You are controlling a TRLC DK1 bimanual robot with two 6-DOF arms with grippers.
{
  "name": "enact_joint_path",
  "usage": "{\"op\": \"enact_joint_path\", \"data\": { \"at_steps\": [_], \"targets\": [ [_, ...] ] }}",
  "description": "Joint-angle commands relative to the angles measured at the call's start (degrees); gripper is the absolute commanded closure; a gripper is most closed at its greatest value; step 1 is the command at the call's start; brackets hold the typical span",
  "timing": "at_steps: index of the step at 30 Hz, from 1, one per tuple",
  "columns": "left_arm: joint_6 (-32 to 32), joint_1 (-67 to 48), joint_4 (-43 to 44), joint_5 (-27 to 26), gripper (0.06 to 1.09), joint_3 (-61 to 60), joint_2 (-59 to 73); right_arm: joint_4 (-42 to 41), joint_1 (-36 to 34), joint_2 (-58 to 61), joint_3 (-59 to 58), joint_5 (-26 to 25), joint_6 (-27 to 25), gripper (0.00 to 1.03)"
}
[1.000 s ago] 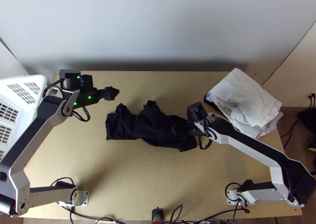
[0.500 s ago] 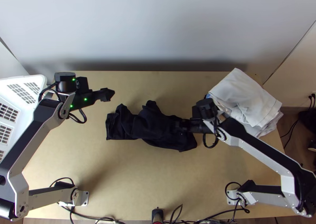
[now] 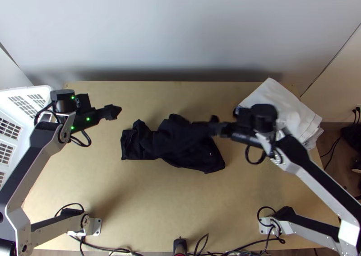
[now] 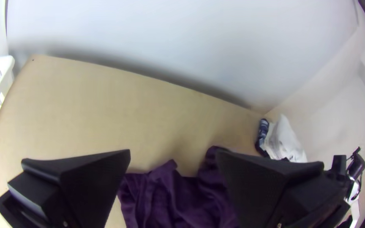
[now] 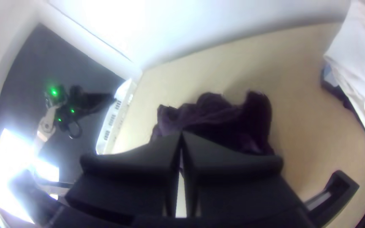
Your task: Fold the t-shirt
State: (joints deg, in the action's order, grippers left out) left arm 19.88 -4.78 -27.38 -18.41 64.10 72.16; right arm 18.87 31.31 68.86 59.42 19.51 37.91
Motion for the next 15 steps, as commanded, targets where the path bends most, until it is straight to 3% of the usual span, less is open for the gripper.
{"op": "enact_joint_path", "data": {
  "at_steps": [1, 6, 15],
  "targets": [
    [-0.6, 0.9, 0.2, -0.6, 0.1, -5.4, -1.5, -2.2, -5.3, -4.9, 6.1, -2.5, 0.3, 1.0],
    [0.0, 0.6, 1.6, -0.6, 0.1, -7.9, -3.3, -3.3, -11.6, -6.8, 7.0, -6.9, -0.3, 1.0],
    [2.2, -4.5, 1.8, -0.9, 0.1, -9.7, -3.0, -3.8, -10.0, -7.9, 8.4, -7.3, -1.7, 1.0]
  ]
}}
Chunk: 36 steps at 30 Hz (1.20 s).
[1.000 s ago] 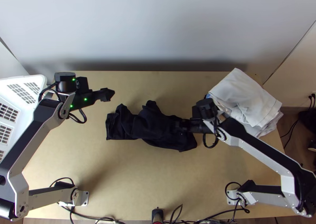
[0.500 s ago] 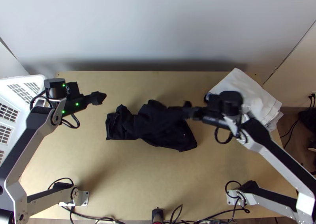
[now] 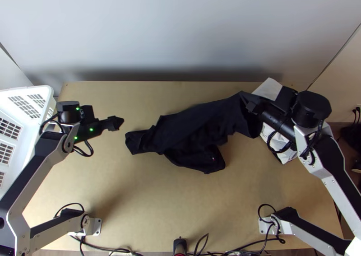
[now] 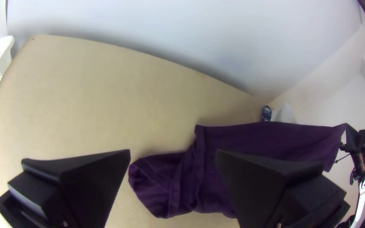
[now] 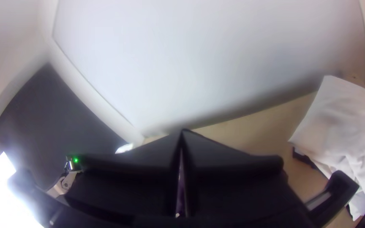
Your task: Fold the t-shirt
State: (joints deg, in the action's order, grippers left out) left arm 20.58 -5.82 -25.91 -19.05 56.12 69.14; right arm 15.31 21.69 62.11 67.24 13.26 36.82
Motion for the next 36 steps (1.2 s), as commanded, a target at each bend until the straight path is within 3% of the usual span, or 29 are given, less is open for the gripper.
{"op": "enact_joint_path", "data": {
  "at_steps": [1, 6, 9, 15, 23, 26, 31, 36],
  "targets": [
    [1.8, -4.1, 0.4, -0.5, 0.1, -1.9, 0.4, -0.2, -0.1, -1.2, 0.3, -1.3, -0.6, 1.0],
    [4.4, -7.9, 0.3, -5.0, 0.1, -2.9, 5.4, 0.5, 0.5, -1.5, -0.4, -1.9, -0.6, 1.0],
    [5.1, -11.3, 1.0, -5.3, 0.1, -1.4, 9.7, 0.9, 0.9, -1.7, -1.1, -2.0, -0.6, 1.0],
    [6.2, -14.6, 11.8, -5.3, 0.1, 6.3, 22.7, 1.0, 1.2, -2.3, -3.9, -2.1, -1.0, 1.0],
    [6.8, -15.1, 15.4, -5.4, 0.1, 20.3, 34.2, 0.9, 1.9, -1.8, -4.9, -3.3, -1.5, 1.0],
    [6.4, -15.1, 12.4, -5.5, 0.1, 23.1, 36.1, 0.8, 1.9, -1.4, -4.9, -3.6, -1.6, 1.0],
    [1.2, -15.1, 0.2, -5.4, 0.1, 24.0, 34.5, 0.8, 1.9, -0.6, -4.7, -4.2, -2.0, 1.0],
    [0.9, -15.1, -10.4, -5.4, 0.1, 20.2, 29.1, 0.8, 1.9, -0.6, -4.9, -4.7, -1.9, 1.0]
  ]
}}
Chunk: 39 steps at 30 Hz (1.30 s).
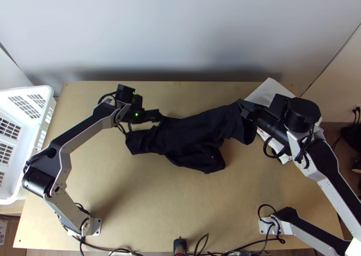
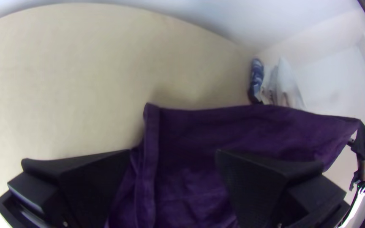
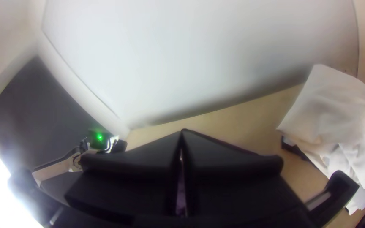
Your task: Fold the t-shirt
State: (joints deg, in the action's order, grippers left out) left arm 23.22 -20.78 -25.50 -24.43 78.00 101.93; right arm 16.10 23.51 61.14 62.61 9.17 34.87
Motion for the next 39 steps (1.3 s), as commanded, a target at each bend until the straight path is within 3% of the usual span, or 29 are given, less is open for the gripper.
{"op": "enact_joint_path", "data": {
  "at_steps": [1, 16, 19, 25, 26, 27, 28, 29, 33, 35, 39],
  "targets": [
    [-1.6, -0.1, -10.4, 0.0, 0.1, -3.7, -5.3, 0.0, 0.0, 0.4, -0.4, -0.7, 0.1, 1.0],
    [1.3, -3.5, 3.4, 0.1, 0.11, -15.1, -9.5, 0.0, 0.5, 0.6, -0.4, -1.3, 0.3, 1.0],
    [0.8, -5.5, 7.4, 2.5, 0.12, -17.0, -8.3, 0.0, 0.4, 0.6, -0.6, -1.4, 0.3, 1.0],
    [-1.2, -6.4, 7.9, 3.9, 0.14, -17.6, -5.7, -0.1, 0.2, 0.7, -0.6, -1.4, 0.1, 1.0],
    [-1.8, -6.5, 7.9, 3.9, 0.22, -18.1, -5.9, -0.1, 0.2, 0.6, -0.6, -1.4, 0.1, 1.0],
    [-2.0, -6.4, 8.4, 4.1, 0.4, -18.3, -6.0, -0.1, 0.2, 0.6, -0.7, -1.4, 0.0, 1.0],
    [-1.2, -6.2, 9.0, 6.1, 0.69, -18.7, -6.5, -0.1, 0.1, 0.6, -0.9, -1.4, 0.1, 1.0],
    [0.2, -6.0, 11.2, 9.7, 1.08, -18.9, -7.2, -0.1, 0.1, 0.6, -1.0, -1.4, 0.1, 1.0],
    [-1.4, -4.6, 11.4, 9.9, 1.05, -18.2, -11.5, -0.1, 0.2, 0.6, -1.1, -1.4, 0.2, 1.0],
    [-1.5, -3.3, 10.4, 6.6, 1.05, -16.8, -15.6, -0.2, 0.2, 0.6, -0.9, -1.4, 0.2, 1.0],
    [0.1, -0.3, -2.9, 0.6, 1.05, -2.4, -19.8, -0.5, 0.2, 0.6, -0.2, -1.4, 0.1, 1.0]
  ]
}}
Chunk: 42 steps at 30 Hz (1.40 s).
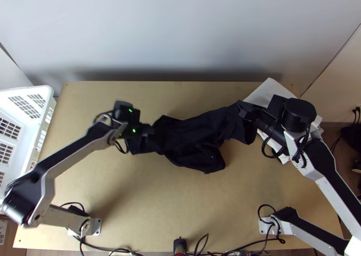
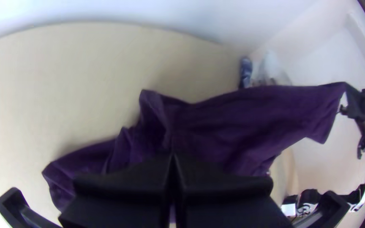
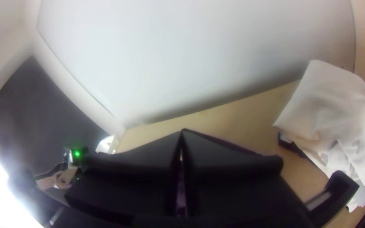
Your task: Fold the t-shirt
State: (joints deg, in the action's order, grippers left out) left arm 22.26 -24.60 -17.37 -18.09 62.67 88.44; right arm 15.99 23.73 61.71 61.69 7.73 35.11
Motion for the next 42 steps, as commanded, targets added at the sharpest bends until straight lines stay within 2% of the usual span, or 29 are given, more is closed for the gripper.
{"op": "enact_joint_path", "data": {
  "at_steps": [1, 9, 12, 15, 19, 24, 29, 34, 38, 42],
  "targets": [
    [2.4, 4.8, -14.2, -7.9, 1.05, 17.6, -6.3, -0.3, 0.1, 0.0, 1.2, 0.0, 0.0, 1.0],
    [12.0, 11.0, -15.0, -8.9, 1.05, 38.9, -7.2, 0.9, 0.6, -0.3, 11.9, 0.1, 0.0, 1.0],
    [16.0, 13.7, -13.5, -9.2, 1.05, 42.4, -7.8, 2.2, 0.6, -0.9, 17.8, 0.2, -0.4, 1.0],
    [23.4, 16.9, -7.9, -11.3, 1.05, 43.1, -11.3, 4.4, 0.6, -2.2, 24.1, 0.5, -0.2, 1.0],
    [24.5, 17.3, -7.1, -11.3, 1.05, 45.8, -17.0, 8.4, 1.1, -4.2, 34.2, 2.6, -0.1, 1.0],
    [24.2, 15.7, -7.9, -12.0, 1.05, 45.9, -26.5, 17.5, 4.5, -5.6, 48.1, 7.1, 0.0, 1.0],
    [24.3, 16.8, -13.0, -12.9, 1.05, 48.7, -33.3, 24.6, 4.4, -7.3, 57.4, 16.2, 3.5, 1.0],
    [24.4, 17.0, -17.6, -13.8, 1.05, 49.8, -37.7, 25.0, 4.4, -9.2, 61.4, 23.6, 6.1, 1.0],
    [26.3, 17.3, -19.6, -16.1, 1.05, 50.0, -39.5, 25.0, 4.1, -9.0, 62.5, 29.5, 11.6, 1.0],
    [27.2, 17.4, -20.1, -17.2, 1.05, 50.8, -39.2, 24.5, 4.1, -8.5, 63.0, 32.6, 13.8, 1.0]
  ]
}}
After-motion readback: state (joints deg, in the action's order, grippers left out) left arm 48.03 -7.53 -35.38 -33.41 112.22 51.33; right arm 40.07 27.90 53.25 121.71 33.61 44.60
